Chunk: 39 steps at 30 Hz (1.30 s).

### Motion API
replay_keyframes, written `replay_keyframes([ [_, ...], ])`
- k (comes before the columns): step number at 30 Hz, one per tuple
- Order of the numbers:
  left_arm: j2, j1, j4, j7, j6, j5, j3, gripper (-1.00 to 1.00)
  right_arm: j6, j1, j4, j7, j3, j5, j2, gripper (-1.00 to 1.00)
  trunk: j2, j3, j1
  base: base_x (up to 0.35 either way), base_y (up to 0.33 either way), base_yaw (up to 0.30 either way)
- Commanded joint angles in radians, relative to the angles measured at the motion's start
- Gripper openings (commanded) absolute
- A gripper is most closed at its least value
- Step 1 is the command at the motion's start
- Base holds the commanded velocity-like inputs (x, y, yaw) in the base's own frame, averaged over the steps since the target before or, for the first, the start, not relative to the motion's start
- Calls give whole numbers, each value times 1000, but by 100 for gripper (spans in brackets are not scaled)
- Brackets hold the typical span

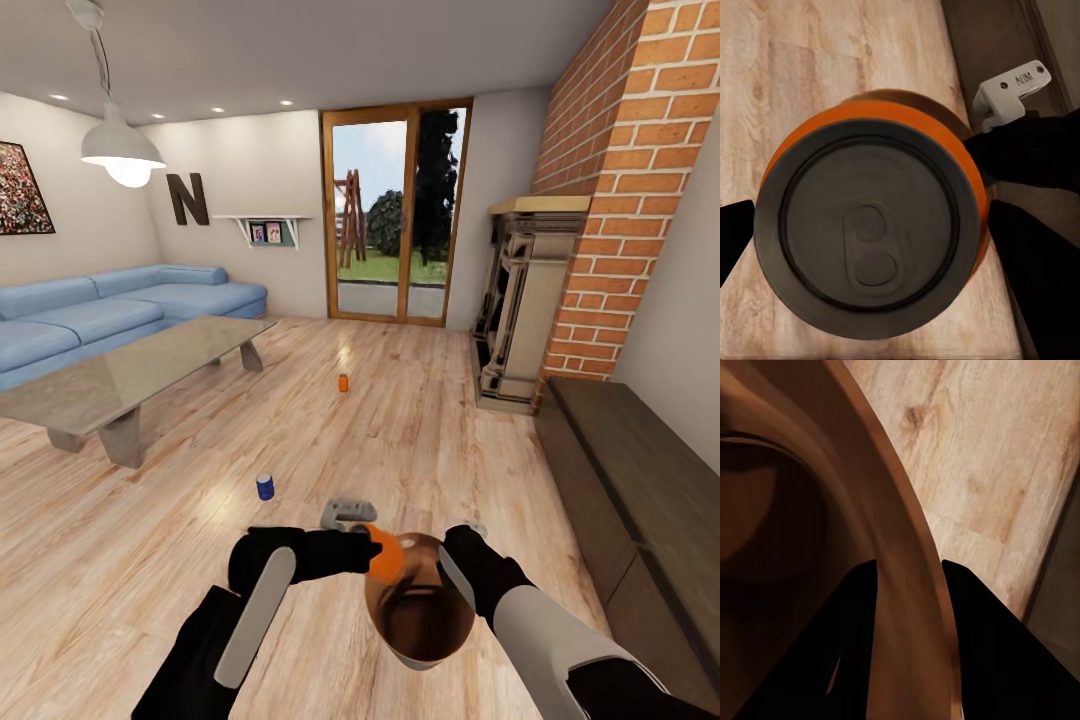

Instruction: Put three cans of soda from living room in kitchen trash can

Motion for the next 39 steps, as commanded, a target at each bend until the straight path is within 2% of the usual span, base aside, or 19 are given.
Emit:
replay_keyframes([
  [1, -1, 0, 7, 0, 0, -1, -4, -100, -1, 0, -1, 5, -1, -3, 0, -100, 0, 0, 0, 0, 0, 0],
  [6, -13, -1, 72, -2, 0, -1, -33, -100, -1, 0, -1, 5, 0, -3, 0, -100, 0, 0, 0, 0, 0, 0],
  [10, -16, -1, 107, -3, -6, -1, -38, -100, -1, 0, -1, 5, 0, -3, 1, -100, 0, 0, 0, 0, 0, 0],
  [15, -23, -3, 192, -5, -54, -3, -48, -100, -1, 0, -1, 5, 6, -3, 13, -100, 0, 0, 0, 0, 0, 0],
  [18, -30, -4, 250, -4, -96, -3, -65, -100, -1, 0, -1, 3, 31, -4, 17, -100, 0, 0, 0, 0, 0, 0],
  [24, -36, -6, 289, -3, -135, -3, -72, -100, -2, 0, 0, 3, 41, -4, 26, -100, 0, 0, 0, 0, 0, 0],
  [37, -41, -6, 320, 5, -168, -3, -87, -100, -3, 0, 0, 3, 43, -4, 31, -100, 0, 0, 0, 0, 0, 0],
  [38, -41, -6, 324, 5, -170, -3, -87, 100, -3, 0, 0, 3, 43, -4, 31, -100, 0, 0, 0, 0, 0, 0],
  [39, -41, -6, 333, 6, -179, -4, -87, 100, -3, 0, 0, 3, 43, -4, 31, -100, 0, 0, 0, 0, 0, 0],
])
